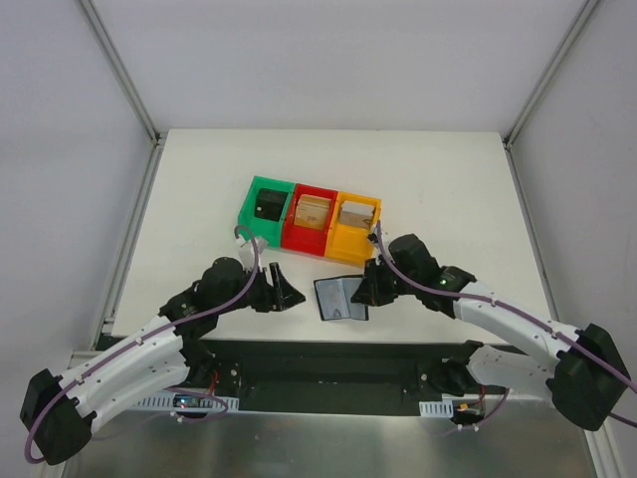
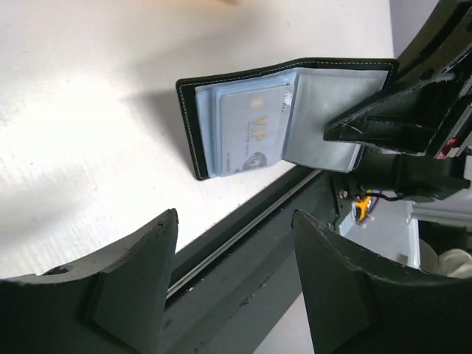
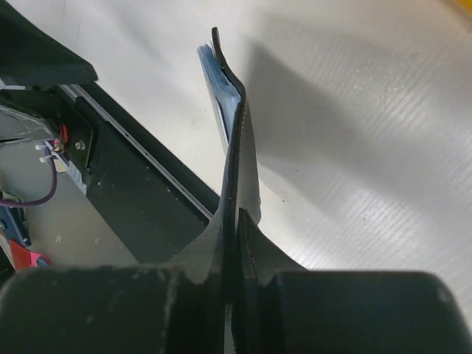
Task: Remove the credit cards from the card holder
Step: Place the card holder at the center of the board.
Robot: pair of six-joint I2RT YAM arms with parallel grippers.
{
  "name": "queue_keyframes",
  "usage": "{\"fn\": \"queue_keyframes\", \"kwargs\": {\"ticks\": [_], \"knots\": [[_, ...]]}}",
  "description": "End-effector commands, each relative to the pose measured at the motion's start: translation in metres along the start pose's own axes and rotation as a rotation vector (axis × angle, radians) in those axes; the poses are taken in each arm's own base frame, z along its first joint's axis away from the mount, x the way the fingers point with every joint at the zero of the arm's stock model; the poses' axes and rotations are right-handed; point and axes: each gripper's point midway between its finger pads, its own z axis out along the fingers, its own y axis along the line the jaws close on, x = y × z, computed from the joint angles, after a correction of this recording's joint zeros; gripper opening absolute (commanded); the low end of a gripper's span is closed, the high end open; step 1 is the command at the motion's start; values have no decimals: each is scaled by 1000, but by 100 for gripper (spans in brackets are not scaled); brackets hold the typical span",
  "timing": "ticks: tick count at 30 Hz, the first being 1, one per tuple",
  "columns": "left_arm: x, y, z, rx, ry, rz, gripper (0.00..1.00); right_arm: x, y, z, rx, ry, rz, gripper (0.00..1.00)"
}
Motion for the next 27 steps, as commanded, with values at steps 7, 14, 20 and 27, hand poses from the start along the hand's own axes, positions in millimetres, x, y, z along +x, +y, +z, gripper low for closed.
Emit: {"fn": "queue_keyframes", "kwargs": {"ticks": [7,14,20,27], "knots": [[-22,18,-7,-93,-142,13,63,-6,-24,22,57,-115,109,0],[-20,24,-4,-112,-143,-21,61,14,-46,35,104,-104,207,0],[-20,24,-3,-114,-142,-21,61,20,-54,38,134,-81,221,15],[-19,24,-3,-110,-137,-13,60,21,-71,25,220,-79,229,36]]}}
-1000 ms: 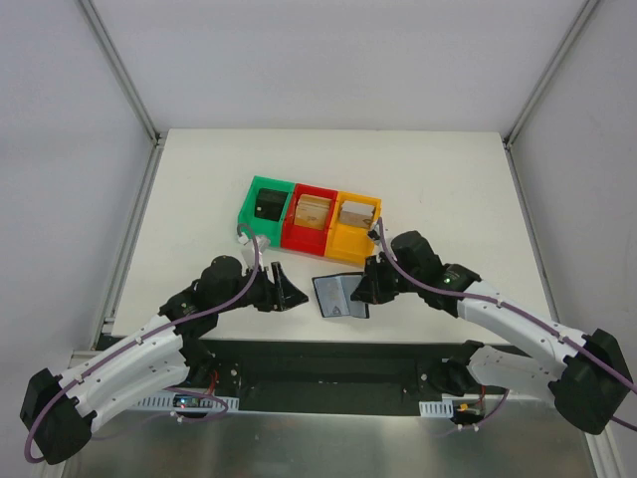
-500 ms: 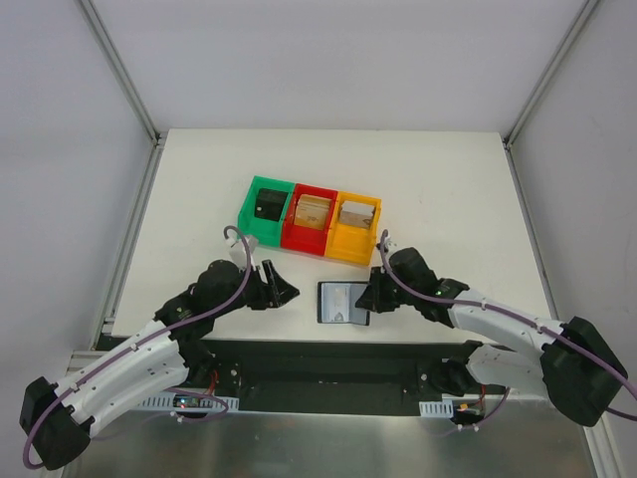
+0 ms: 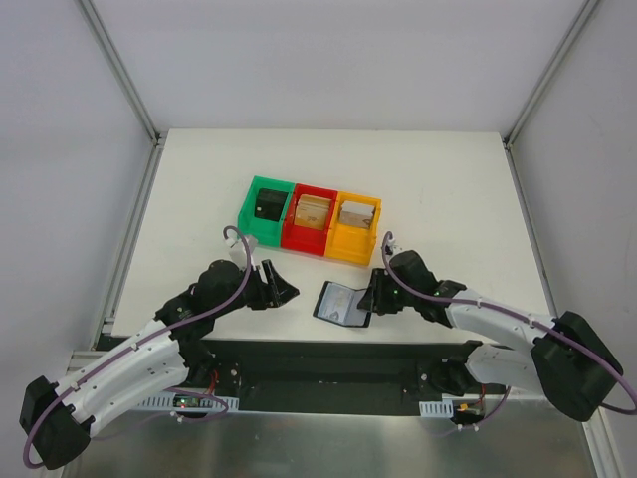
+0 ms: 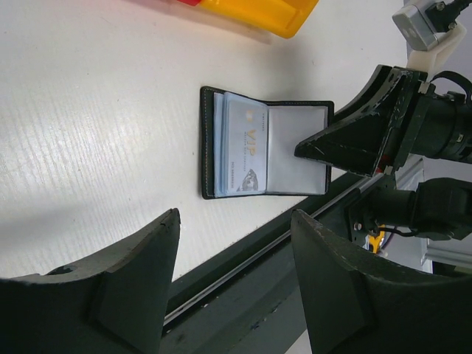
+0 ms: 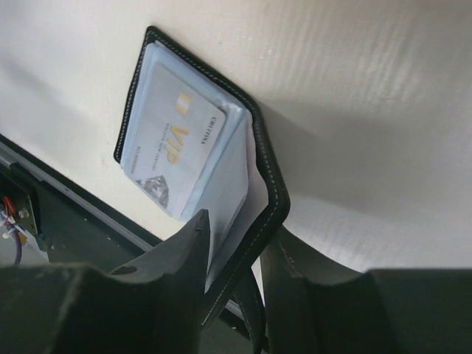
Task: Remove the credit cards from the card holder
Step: Place the card holder at the center of the board.
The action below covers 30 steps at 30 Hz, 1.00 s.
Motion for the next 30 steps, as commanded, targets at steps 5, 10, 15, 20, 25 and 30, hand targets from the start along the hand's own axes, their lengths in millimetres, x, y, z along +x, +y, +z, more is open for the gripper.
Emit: {"fn": "queue_keyframes", "kwargs": {"ticks": [5,10,15,20,25,30], "knots": [[-5,3,1,-6,-30,12,59,-19,-21,-25,106,-66,-8,46],[-7,2,1,-9,-30,21,60,-31,-30,-54,201,-107,-75,51],[-8,1,4,-16,-20,25,60,-42,-12,-80,158,-158,-136,53],[-9,-4,7,-16,3,30,60,-30,13,-80,83,-132,-211,53],[-9,-7,11,-4,13,25,60,-16,38,-62,7,-75,-274,52],[-5,-10,16,13,36,7,59,-2,38,-39,11,-5,-268,47]]}}
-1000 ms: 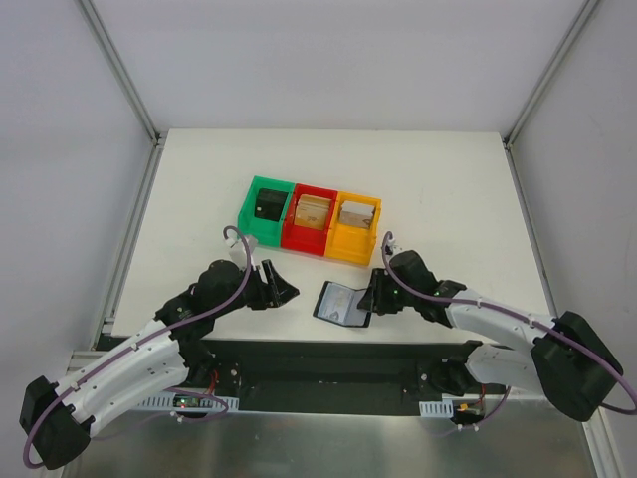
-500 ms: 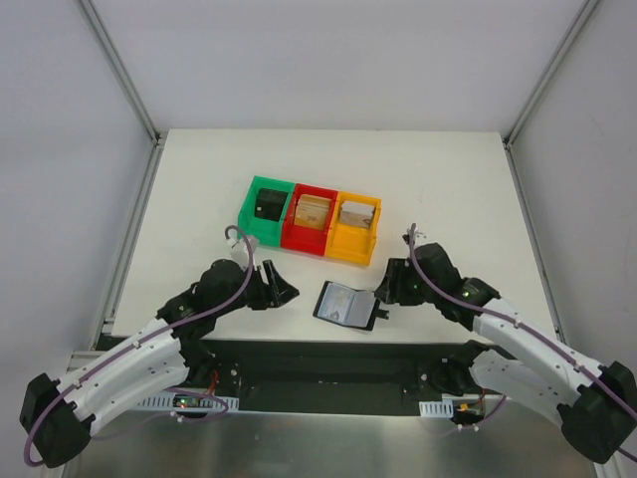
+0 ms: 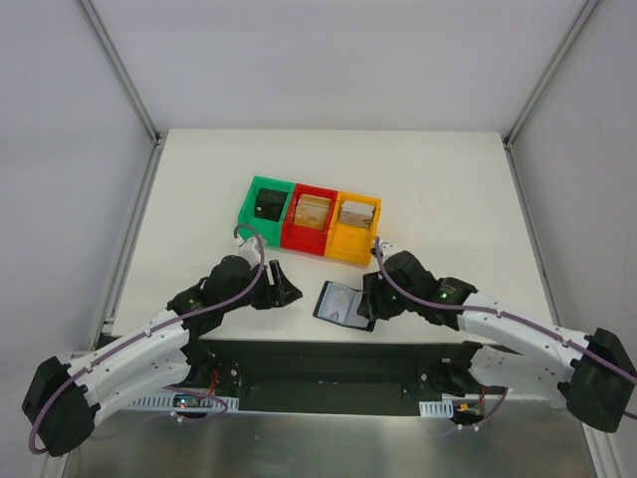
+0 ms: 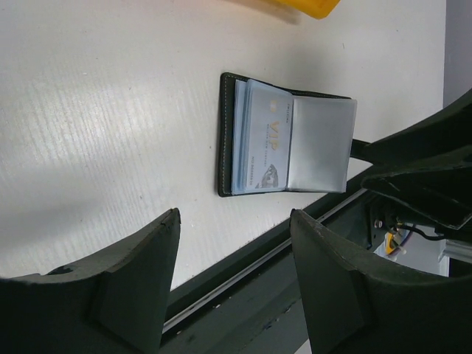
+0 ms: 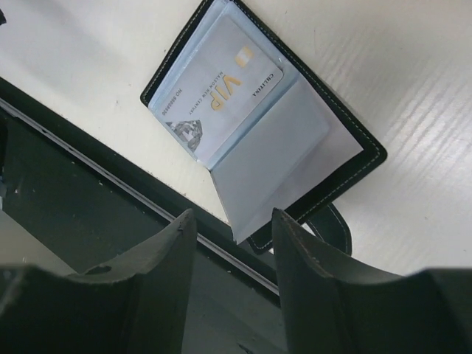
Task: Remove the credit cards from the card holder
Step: Place the card holder at the center of the board, then remove the credit card from the card holder.
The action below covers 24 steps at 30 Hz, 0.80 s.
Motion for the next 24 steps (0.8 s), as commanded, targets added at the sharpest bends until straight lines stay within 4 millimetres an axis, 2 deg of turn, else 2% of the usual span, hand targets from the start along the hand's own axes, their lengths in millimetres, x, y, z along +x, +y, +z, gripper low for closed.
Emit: {"fn": "queue_keyframes", "kwargs": {"ticks": [1,8,12,17,24], "knots": [[-16,-24,0,78,-30,8,59,-3,10,13,-25,14,7,46],[-15,-25,3,106,-38,8,59,26,-16,30,76,107,23,44],[-11,-26,6,123,-26,-1,59,33,-28,38,129,131,23,40],[-10,-25,6,126,-22,-4,59,32,-47,45,221,131,7,30],[-8,-19,5,116,-37,-14,59,25,-55,54,263,147,-71,27]]}}
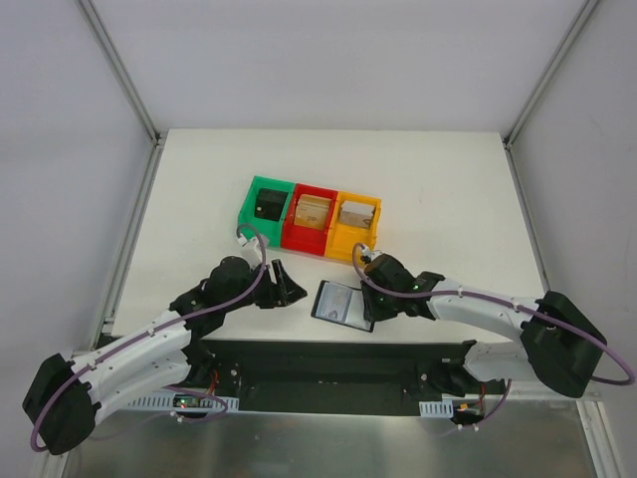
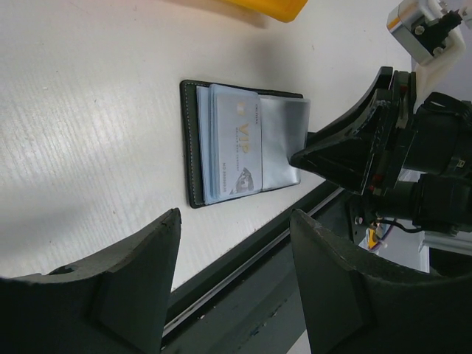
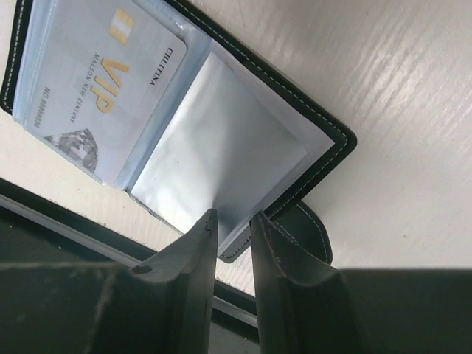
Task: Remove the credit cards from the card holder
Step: Remove the credit card from the card holder.
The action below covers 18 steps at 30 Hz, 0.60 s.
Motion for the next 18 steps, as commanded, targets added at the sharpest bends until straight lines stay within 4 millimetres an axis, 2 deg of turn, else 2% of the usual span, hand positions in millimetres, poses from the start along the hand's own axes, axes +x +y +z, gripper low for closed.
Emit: {"fn": "queue_keyframes", "kwargs": {"ticks": [1,9,14,15,16,18], "knots": [[-7,-4,-1,29,-35,-8,59,-14,-14,11,80,-31,-66,27],[-4,2,-3,21,-47,-15,59,-32,-17,18,106,-33,-125,27],[-5,4,-4,18,-64,-18,59,-36,-15,15,99,-37,-125,29],[-5,4,-5,18,-66,-16,59,-35,-16,12,104,-42,-118,31],[-5,5,-5,16,-66,-15,59,-35,-19,8,117,-46,-108,41],[-8,5,-6,9,-76,-9,59,-38,-23,-4,134,-76,-92,51]]}}
